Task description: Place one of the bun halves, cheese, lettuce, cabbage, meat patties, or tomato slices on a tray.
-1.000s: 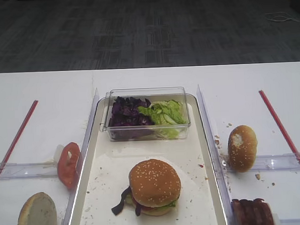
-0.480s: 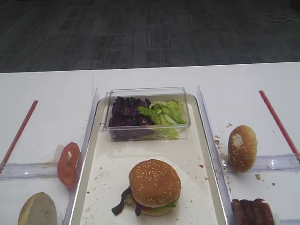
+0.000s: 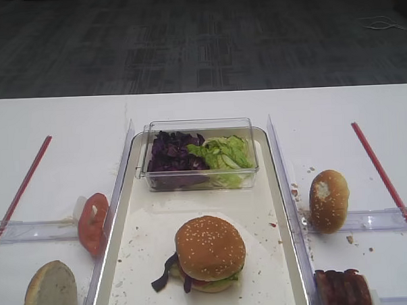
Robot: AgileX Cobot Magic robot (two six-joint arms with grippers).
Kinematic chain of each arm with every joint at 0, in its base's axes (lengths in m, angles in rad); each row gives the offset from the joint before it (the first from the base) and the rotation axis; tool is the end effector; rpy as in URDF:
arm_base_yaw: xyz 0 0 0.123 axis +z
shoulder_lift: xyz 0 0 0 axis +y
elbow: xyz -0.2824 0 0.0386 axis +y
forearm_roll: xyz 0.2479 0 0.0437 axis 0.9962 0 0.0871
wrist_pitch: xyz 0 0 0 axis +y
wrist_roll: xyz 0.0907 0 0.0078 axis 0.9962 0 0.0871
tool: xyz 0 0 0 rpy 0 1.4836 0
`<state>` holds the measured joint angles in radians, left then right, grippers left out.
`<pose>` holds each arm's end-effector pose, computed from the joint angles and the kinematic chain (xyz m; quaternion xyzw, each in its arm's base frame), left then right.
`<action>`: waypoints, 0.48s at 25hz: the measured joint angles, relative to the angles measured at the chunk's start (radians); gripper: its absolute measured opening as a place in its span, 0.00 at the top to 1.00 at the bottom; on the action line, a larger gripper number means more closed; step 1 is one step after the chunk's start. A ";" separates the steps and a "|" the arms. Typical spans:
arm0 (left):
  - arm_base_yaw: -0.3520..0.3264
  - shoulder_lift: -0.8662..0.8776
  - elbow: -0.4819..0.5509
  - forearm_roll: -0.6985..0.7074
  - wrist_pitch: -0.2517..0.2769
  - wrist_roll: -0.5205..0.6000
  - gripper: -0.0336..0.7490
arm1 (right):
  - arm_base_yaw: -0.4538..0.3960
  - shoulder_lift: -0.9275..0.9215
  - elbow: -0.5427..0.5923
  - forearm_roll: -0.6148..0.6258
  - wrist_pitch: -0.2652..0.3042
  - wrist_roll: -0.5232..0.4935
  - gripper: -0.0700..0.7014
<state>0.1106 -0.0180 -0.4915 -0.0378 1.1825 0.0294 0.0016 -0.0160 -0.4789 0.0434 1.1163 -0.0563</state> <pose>-0.0118 -0.0045 0.2652 -0.0338 0.8804 0.0143 0.4729 -0.0073 0.0035 0.2669 -0.0265 0.8681 0.0081 0.4957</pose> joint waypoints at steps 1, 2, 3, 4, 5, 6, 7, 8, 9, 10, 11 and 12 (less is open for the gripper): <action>0.000 0.000 0.000 0.000 0.000 0.000 0.24 | 0.000 0.000 0.000 0.000 0.000 0.000 0.05; 0.000 0.000 0.000 0.000 0.000 0.000 0.24 | 0.000 0.000 0.000 0.000 0.000 0.000 0.05; 0.000 0.000 0.000 0.000 0.000 0.000 0.24 | 0.000 0.000 0.000 0.000 0.000 0.000 0.05; 0.000 0.000 0.000 0.000 0.000 0.000 0.24 | 0.000 0.000 0.000 0.000 0.000 0.000 0.05; 0.000 0.000 0.000 0.000 0.000 0.000 0.24 | 0.000 0.000 0.000 0.000 0.000 0.000 0.05; 0.000 0.000 0.000 0.000 0.000 0.000 0.24 | 0.000 0.000 0.000 0.000 0.000 0.000 0.05; 0.000 0.000 0.000 0.000 0.000 0.000 0.24 | 0.000 0.000 0.000 0.000 0.000 0.000 0.05; 0.000 0.000 0.000 0.000 0.000 0.000 0.24 | 0.000 0.000 0.000 0.000 0.000 0.000 0.05; 0.000 0.000 0.000 0.000 0.000 0.000 0.24 | 0.000 0.000 0.000 0.000 0.000 0.000 0.05; 0.000 0.000 0.000 0.000 0.000 0.000 0.24 | 0.000 0.000 0.000 0.000 0.000 0.000 0.05; 0.000 0.000 0.000 0.000 0.000 0.000 0.24 | 0.000 0.000 0.000 0.000 0.000 0.000 0.05; 0.000 0.000 0.000 0.000 0.000 0.000 0.24 | 0.000 0.000 0.000 0.000 0.000 0.000 0.05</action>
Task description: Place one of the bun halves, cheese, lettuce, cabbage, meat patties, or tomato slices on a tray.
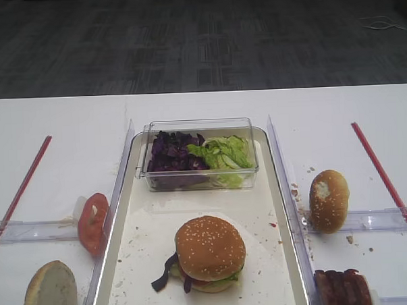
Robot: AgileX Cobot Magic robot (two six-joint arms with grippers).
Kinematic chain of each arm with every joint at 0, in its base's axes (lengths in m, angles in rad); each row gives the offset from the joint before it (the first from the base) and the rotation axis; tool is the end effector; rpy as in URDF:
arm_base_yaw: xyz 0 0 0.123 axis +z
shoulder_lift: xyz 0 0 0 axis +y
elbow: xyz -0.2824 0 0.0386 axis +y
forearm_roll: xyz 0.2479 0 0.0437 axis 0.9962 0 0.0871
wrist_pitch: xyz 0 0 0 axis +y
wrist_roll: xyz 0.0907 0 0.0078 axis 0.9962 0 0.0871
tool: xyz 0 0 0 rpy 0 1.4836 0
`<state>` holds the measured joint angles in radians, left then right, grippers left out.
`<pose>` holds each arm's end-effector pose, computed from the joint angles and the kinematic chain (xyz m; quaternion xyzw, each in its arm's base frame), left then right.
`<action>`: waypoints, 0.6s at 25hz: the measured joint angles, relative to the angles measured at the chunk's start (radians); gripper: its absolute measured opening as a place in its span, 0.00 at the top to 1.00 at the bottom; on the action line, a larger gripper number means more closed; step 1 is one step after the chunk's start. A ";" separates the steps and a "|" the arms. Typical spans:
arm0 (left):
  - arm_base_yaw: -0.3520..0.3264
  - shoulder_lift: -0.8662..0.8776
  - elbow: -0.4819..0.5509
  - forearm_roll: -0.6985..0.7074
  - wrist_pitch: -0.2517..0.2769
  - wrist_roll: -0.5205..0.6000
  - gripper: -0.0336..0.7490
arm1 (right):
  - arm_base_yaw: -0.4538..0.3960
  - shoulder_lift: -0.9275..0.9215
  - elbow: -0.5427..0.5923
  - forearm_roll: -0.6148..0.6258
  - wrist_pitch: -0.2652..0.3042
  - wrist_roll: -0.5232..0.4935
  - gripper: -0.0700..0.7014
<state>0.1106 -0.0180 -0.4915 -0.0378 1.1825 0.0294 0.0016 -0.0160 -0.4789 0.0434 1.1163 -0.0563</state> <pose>-0.0118 -0.0045 0.2652 -0.0338 0.8804 0.0143 0.4729 -0.0073 0.0035 0.2669 -0.0265 0.8681 0.0081 0.4957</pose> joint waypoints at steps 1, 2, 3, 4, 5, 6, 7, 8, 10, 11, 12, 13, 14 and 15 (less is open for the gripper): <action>0.000 0.000 0.000 0.000 0.000 0.000 0.24 | 0.000 0.000 0.000 0.000 0.000 0.000 0.05; 0.000 0.000 0.000 0.000 0.000 0.000 0.24 | 0.000 0.000 0.000 0.000 0.000 0.000 0.05; 0.000 0.000 0.000 0.000 0.000 0.000 0.24 | 0.000 0.000 0.000 0.000 0.000 0.000 0.05; 0.000 0.000 0.000 0.000 0.000 0.000 0.24 | 0.000 0.000 0.000 0.000 0.000 0.000 0.05; 0.000 0.000 0.000 0.000 0.000 0.000 0.24 | 0.000 0.000 0.000 0.000 0.000 0.000 0.05; 0.000 0.000 0.000 0.000 0.000 0.000 0.24 | 0.000 0.000 0.000 0.000 0.000 0.000 0.05; 0.000 0.000 0.000 0.000 0.000 0.000 0.24 | 0.000 0.000 0.000 0.000 0.000 0.000 0.05; 0.000 0.000 0.000 0.000 0.000 0.000 0.24 | 0.000 0.000 0.000 0.000 0.000 0.000 0.05; 0.000 0.000 0.000 0.000 0.000 0.000 0.24 | 0.000 0.000 0.000 0.000 0.000 0.000 0.05; 0.000 0.000 0.000 0.000 0.000 0.000 0.24 | 0.000 0.000 0.000 0.000 0.000 0.000 0.05; 0.000 0.000 0.000 0.000 0.000 0.000 0.24 | 0.000 0.000 0.000 0.000 0.000 0.000 0.05; 0.000 0.000 0.000 0.000 0.000 0.000 0.24 | 0.000 0.000 0.000 0.000 0.000 0.000 0.05; 0.000 0.000 0.000 0.000 0.000 0.000 0.24 | 0.000 0.000 0.000 0.000 0.000 0.000 0.05; 0.000 0.000 0.000 0.000 0.000 0.000 0.24 | 0.000 0.000 0.000 0.000 0.000 0.000 0.05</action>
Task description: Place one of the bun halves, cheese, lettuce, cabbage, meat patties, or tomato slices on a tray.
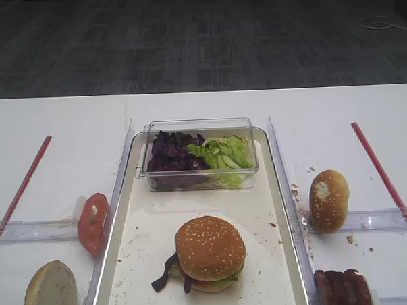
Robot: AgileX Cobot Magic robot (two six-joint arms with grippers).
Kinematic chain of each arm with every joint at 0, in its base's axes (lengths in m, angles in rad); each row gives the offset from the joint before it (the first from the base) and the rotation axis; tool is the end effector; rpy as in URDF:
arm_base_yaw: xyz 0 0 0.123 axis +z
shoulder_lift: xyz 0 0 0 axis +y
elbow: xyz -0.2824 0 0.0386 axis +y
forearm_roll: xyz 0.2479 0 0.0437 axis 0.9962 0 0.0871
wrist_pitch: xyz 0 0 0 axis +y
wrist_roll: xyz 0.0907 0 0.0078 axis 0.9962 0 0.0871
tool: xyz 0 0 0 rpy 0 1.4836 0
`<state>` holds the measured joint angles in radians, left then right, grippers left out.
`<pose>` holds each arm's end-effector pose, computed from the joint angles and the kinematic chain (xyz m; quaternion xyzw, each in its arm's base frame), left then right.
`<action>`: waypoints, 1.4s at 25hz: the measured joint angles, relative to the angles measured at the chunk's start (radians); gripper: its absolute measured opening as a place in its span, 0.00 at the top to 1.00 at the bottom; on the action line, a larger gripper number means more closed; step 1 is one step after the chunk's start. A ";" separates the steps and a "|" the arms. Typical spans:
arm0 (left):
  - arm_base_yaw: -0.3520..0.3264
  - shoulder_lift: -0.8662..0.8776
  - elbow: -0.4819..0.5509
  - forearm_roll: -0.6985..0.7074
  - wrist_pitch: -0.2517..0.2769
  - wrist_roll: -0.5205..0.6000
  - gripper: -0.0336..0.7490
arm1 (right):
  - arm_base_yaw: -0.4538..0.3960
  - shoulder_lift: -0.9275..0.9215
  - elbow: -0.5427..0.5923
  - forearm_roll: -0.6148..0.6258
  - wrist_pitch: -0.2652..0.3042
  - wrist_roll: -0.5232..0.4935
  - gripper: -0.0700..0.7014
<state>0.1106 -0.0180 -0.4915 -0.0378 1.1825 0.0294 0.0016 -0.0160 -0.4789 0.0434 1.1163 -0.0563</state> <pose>-0.0118 -0.0045 0.2652 -0.0338 0.8804 0.0143 0.4729 -0.0073 0.0035 0.2669 -0.0265 0.8681 0.0081 0.4957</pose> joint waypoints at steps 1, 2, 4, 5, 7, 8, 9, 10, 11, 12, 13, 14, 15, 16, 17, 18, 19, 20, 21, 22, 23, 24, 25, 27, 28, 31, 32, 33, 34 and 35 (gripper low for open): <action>0.000 0.000 0.000 0.000 0.000 0.000 0.24 | 0.000 0.000 0.000 0.000 0.000 0.000 0.05; 0.000 0.000 0.000 0.000 0.000 0.000 0.24 | 0.000 0.000 0.000 0.000 0.000 0.000 0.05; 0.000 0.000 0.000 0.000 0.000 0.000 0.24 | 0.000 0.000 0.000 0.000 0.000 0.000 0.05; 0.000 0.000 0.000 0.000 0.000 0.000 0.24 | 0.000 0.000 0.000 0.000 0.000 0.000 0.05; 0.000 0.000 0.000 0.000 0.000 0.000 0.24 | 0.000 0.000 0.000 0.000 0.000 0.000 0.05; 0.000 0.000 0.000 0.000 0.000 0.000 0.24 | 0.000 0.000 0.000 0.000 0.000 0.000 0.05; 0.000 0.000 0.000 0.000 0.000 0.000 0.24 | 0.000 0.000 0.000 0.000 0.000 0.000 0.05; 0.000 0.000 0.000 0.000 0.000 0.000 0.24 | 0.000 0.000 0.000 0.002 0.000 0.000 0.05; 0.000 0.000 0.000 0.000 0.000 0.000 0.24 | 0.000 0.000 0.000 0.006 0.000 0.000 0.05; 0.000 0.000 0.000 0.000 0.000 0.000 0.24 | 0.000 0.000 0.000 0.008 0.000 0.000 0.05; 0.000 0.000 0.000 0.000 0.000 0.000 0.24 | 0.000 0.000 0.000 0.010 0.000 0.000 0.05; 0.000 0.000 0.000 0.000 0.000 0.000 0.24 | 0.000 0.000 0.000 0.012 0.000 0.000 0.05; 0.000 0.000 0.000 0.000 0.000 0.000 0.24 | 0.000 0.000 0.000 0.014 0.000 0.000 0.05; 0.000 0.000 0.000 0.000 0.000 0.000 0.24 | 0.000 0.000 0.000 0.014 0.000 -0.002 0.05; 0.000 0.000 0.000 0.000 0.000 0.000 0.24 | 0.000 0.000 0.000 0.014 0.000 -0.002 0.05; 0.000 0.000 0.000 0.000 0.000 0.000 0.24 | 0.000 0.000 0.000 0.014 0.000 -0.002 0.05; 0.000 0.000 0.000 0.000 0.000 0.000 0.24 | 0.000 0.000 0.000 0.014 0.000 -0.002 0.05; 0.000 0.000 0.000 0.000 0.000 0.000 0.24 | 0.000 0.000 0.000 0.014 0.000 -0.002 0.05; 0.000 0.000 0.000 0.000 0.000 0.000 0.24 | 0.000 0.000 0.000 0.014 0.000 -0.002 0.05; 0.000 0.000 0.000 0.000 0.000 0.000 0.24 | 0.000 0.000 0.000 0.014 0.000 -0.002 0.05; 0.000 0.000 0.000 0.000 0.000 0.000 0.24 | 0.000 0.000 0.000 0.014 0.000 -0.002 0.05; 0.000 0.000 0.000 0.000 0.000 0.000 0.24 | 0.000 0.000 0.000 0.014 0.000 -0.002 0.05; 0.000 0.000 0.000 0.000 0.000 0.000 0.24 | 0.000 0.000 0.000 0.014 0.000 -0.002 0.05; 0.000 0.000 0.000 0.000 0.000 0.000 0.24 | 0.000 0.000 0.000 0.014 0.000 -0.003 0.05; 0.000 0.000 0.000 0.000 0.000 0.000 0.24 | 0.000 0.000 0.000 0.014 0.000 -0.003 0.05; 0.000 0.000 0.000 0.000 0.000 0.000 0.24 | 0.000 0.000 0.000 0.014 0.002 -0.003 0.05; 0.000 0.000 0.000 0.000 0.000 0.000 0.24 | 0.000 0.000 0.000 0.014 0.002 -0.003 0.05; 0.000 0.000 0.000 0.000 0.000 0.000 0.24 | 0.000 0.000 0.000 0.014 0.002 -0.003 0.05; 0.000 0.000 0.000 0.000 0.000 0.000 0.24 | 0.000 0.000 0.000 0.014 0.002 -0.003 0.05; 0.000 0.000 0.000 0.000 0.000 0.000 0.24 | 0.000 0.000 0.000 0.014 0.002 -0.003 0.05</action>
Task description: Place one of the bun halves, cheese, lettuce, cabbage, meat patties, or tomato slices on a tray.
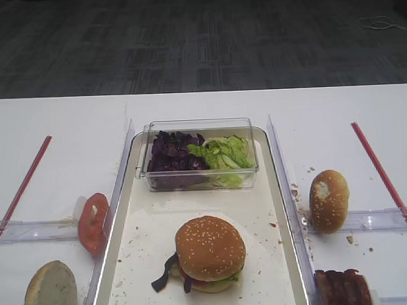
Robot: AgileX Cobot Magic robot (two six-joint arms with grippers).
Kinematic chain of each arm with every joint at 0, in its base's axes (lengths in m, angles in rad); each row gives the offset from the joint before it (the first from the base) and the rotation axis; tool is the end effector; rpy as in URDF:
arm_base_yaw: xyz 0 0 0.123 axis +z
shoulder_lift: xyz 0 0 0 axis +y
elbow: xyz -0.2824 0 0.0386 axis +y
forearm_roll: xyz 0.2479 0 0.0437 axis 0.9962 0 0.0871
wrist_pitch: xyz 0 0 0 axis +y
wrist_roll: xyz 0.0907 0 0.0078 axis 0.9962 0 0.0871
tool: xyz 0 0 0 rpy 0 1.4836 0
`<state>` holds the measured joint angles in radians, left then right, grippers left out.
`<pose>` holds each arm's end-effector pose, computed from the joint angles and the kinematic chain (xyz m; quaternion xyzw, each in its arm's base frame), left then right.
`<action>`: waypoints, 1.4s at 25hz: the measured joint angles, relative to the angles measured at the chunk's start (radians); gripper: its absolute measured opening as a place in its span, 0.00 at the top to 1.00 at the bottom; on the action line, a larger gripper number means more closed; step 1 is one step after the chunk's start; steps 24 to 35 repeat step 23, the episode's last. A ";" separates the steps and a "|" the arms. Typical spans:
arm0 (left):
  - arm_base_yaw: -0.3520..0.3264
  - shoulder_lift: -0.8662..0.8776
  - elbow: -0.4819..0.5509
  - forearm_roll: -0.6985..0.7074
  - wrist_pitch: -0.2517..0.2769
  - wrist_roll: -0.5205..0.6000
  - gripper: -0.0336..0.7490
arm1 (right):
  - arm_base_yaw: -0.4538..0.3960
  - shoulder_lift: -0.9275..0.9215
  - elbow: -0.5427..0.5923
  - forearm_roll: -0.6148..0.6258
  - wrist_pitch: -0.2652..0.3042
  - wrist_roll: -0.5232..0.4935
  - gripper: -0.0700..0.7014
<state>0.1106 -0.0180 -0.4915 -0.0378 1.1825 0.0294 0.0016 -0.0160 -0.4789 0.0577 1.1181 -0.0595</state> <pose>-0.0118 -0.0045 0.2652 -0.0338 0.8804 0.0143 0.4729 -0.0075 0.0047 0.2668 -0.0284 0.8683 0.0145 0.4950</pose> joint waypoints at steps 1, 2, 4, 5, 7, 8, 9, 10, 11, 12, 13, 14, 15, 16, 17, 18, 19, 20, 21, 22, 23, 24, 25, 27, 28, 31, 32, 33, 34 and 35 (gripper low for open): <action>0.000 0.000 0.000 0.000 0.000 0.000 0.24 | 0.000 0.000 0.000 0.000 0.000 0.000 0.05; 0.000 0.000 0.000 0.000 0.000 0.000 0.24 | 0.000 0.000 0.000 0.000 0.000 0.000 0.05; 0.000 0.000 0.000 0.000 0.000 0.000 0.24 | 0.000 0.000 0.000 0.000 0.000 0.000 0.05; 0.000 0.000 0.000 0.000 0.000 0.000 0.24 | 0.000 0.000 0.000 0.000 0.000 0.000 0.05; 0.000 0.000 0.000 0.000 0.000 0.000 0.24 | 0.000 0.000 0.000 0.000 0.000 0.000 0.05; 0.000 0.000 0.000 0.000 0.000 0.000 0.24 | 0.000 0.000 0.000 0.000 0.000 0.000 0.05; 0.000 0.000 0.000 0.000 0.000 0.000 0.24 | 0.000 0.000 0.000 0.000 0.000 0.000 0.05; 0.000 0.000 0.000 0.000 0.000 0.000 0.24 | 0.000 0.000 0.000 0.000 0.000 0.000 0.05; 0.000 0.000 0.000 0.000 0.000 0.000 0.24 | 0.000 0.000 0.000 0.000 0.000 0.000 0.05; 0.000 0.000 0.000 0.000 0.000 0.000 0.24 | 0.000 0.000 0.000 0.000 0.000 0.000 0.05; 0.000 0.000 0.000 0.000 0.000 0.000 0.24 | 0.000 0.000 0.000 0.000 0.000 0.000 0.05; 0.000 0.000 0.000 0.000 0.000 0.000 0.24 | 0.000 0.000 0.000 0.000 0.000 0.000 0.05; 0.000 0.000 0.000 0.000 0.000 0.000 0.24 | 0.000 0.000 0.000 0.000 0.000 0.000 0.05; 0.000 0.000 0.000 0.000 0.000 0.000 0.24 | 0.000 0.000 0.000 0.000 0.000 0.000 0.05; 0.000 0.000 0.000 0.000 0.000 0.000 0.24 | 0.000 0.000 0.000 0.000 0.000 0.000 0.05; 0.000 0.000 0.000 0.000 0.000 0.000 0.24 | 0.000 0.000 0.000 0.000 0.000 0.000 0.05; 0.000 0.000 0.000 0.000 0.000 0.000 0.24 | 0.000 0.000 0.000 0.000 0.000 0.000 0.05; 0.000 0.000 0.000 0.000 0.000 0.000 0.24 | 0.000 0.000 0.000 0.000 0.000 0.000 0.05; 0.000 0.000 0.000 0.000 0.000 0.000 0.24 | 0.000 0.000 0.000 0.000 0.000 0.000 0.05; 0.000 0.000 0.000 0.000 0.000 0.000 0.24 | 0.000 0.000 0.000 0.000 0.000 0.000 0.05; 0.000 0.000 0.000 0.000 0.000 0.000 0.24 | 0.000 0.000 0.000 0.000 0.000 0.000 0.05; 0.000 0.000 0.000 0.000 0.000 0.000 0.24 | 0.000 0.000 0.000 0.000 0.000 0.000 0.05; 0.000 0.000 0.000 0.000 0.000 0.000 0.24 | 0.000 0.000 0.000 0.000 0.000 0.000 0.05; 0.000 0.000 0.000 0.000 0.000 0.000 0.24 | 0.000 0.000 0.000 0.000 0.000 0.000 0.05; 0.000 0.000 0.000 0.000 0.000 0.000 0.24 | 0.000 0.000 0.000 0.000 0.000 0.000 0.05; 0.000 0.000 0.000 0.000 0.000 0.000 0.24 | 0.000 0.000 0.000 0.000 0.000 0.000 0.05; 0.000 0.000 0.000 0.000 0.000 0.000 0.24 | 0.000 0.000 0.000 0.000 0.000 0.000 0.05; 0.000 0.000 0.000 0.000 0.000 0.000 0.24 | 0.000 0.000 0.000 0.000 0.000 0.000 0.05; 0.000 0.000 0.000 0.000 0.000 0.000 0.24 | 0.000 0.000 0.000 0.000 0.000 0.000 0.05; 0.000 0.000 0.000 0.000 0.000 0.000 0.24 | 0.000 0.000 0.000 0.000 0.000 0.000 0.05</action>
